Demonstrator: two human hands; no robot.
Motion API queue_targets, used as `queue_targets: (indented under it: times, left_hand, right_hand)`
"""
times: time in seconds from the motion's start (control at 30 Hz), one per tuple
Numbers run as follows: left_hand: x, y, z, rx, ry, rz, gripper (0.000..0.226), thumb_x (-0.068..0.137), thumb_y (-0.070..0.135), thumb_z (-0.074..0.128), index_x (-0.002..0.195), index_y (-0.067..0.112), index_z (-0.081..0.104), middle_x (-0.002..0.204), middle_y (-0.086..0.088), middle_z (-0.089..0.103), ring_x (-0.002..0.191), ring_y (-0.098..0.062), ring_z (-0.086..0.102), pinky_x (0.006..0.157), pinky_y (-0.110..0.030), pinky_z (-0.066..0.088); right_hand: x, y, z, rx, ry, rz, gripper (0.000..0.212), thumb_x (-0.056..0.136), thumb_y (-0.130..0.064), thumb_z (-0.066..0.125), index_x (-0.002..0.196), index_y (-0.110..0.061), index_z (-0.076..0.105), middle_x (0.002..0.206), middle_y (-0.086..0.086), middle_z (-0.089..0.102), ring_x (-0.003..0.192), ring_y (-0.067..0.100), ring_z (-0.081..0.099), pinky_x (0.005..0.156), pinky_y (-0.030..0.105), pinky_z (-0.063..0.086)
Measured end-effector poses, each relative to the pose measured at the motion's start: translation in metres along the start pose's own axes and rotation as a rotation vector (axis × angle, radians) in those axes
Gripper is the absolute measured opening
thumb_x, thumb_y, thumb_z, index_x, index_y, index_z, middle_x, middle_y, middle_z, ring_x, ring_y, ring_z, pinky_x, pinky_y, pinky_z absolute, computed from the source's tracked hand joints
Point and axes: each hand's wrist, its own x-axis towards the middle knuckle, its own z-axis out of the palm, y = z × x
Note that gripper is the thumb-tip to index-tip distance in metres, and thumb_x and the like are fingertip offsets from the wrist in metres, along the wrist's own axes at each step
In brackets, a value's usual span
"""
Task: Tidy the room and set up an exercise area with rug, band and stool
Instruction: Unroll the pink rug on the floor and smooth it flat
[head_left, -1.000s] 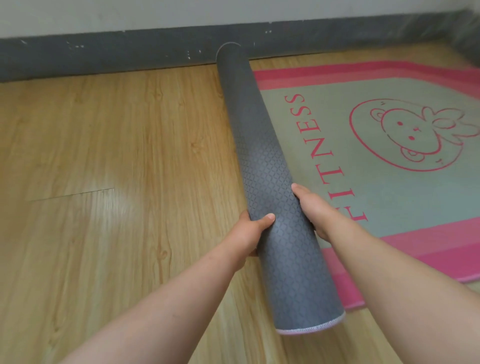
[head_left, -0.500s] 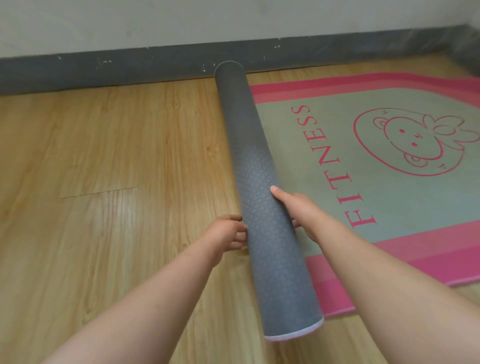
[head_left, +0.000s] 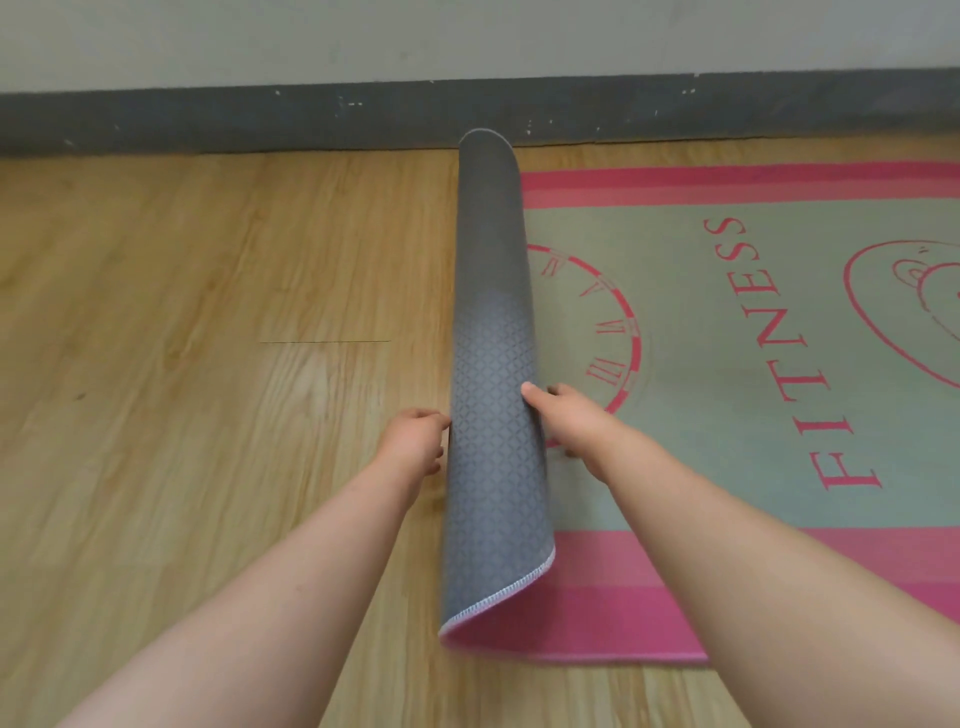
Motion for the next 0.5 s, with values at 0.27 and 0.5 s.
queue_targets:
  times: [0.27, 0.5]
  left_hand:
    - [0.001, -0.008, -0.044, -0.089, 0.026, 0.012, 0.019, 0.095, 0.008, 0.045, 0.105, 0.009, 0.061, 0.087, -0.005, 0.061, 0.072, -0.017, 0.054, 0.06, -0.024, 0.044]
    - [0.004, -0.015, -0.086, -0.166, 0.097, -0.025, 0.018, 0.096, 0.016, 0.051, 0.112, 0.009, 0.055, 0.107, -0.007, 0.055, 0.094, -0.024, 0.059, 0.085, -0.038, 0.052]
  right_hand:
    - [-0.005, -0.018, 0.049, 0.302, -0.107, 0.003, 0.01, 0.097, -0.032, 0.051, 0.104, -0.026, 0.048, 0.102, 0.001, 0.057, 0.086, 0.021, 0.055, 0.074, 0.033, 0.046]
    - [-0.019, -0.036, 0.077, 0.148, -0.157, 0.033, 0.046, 0.099, -0.024, 0.049, 0.143, -0.027, 0.036, 0.096, -0.003, 0.052, 0.094, 0.023, 0.052, 0.095, 0.045, 0.046]
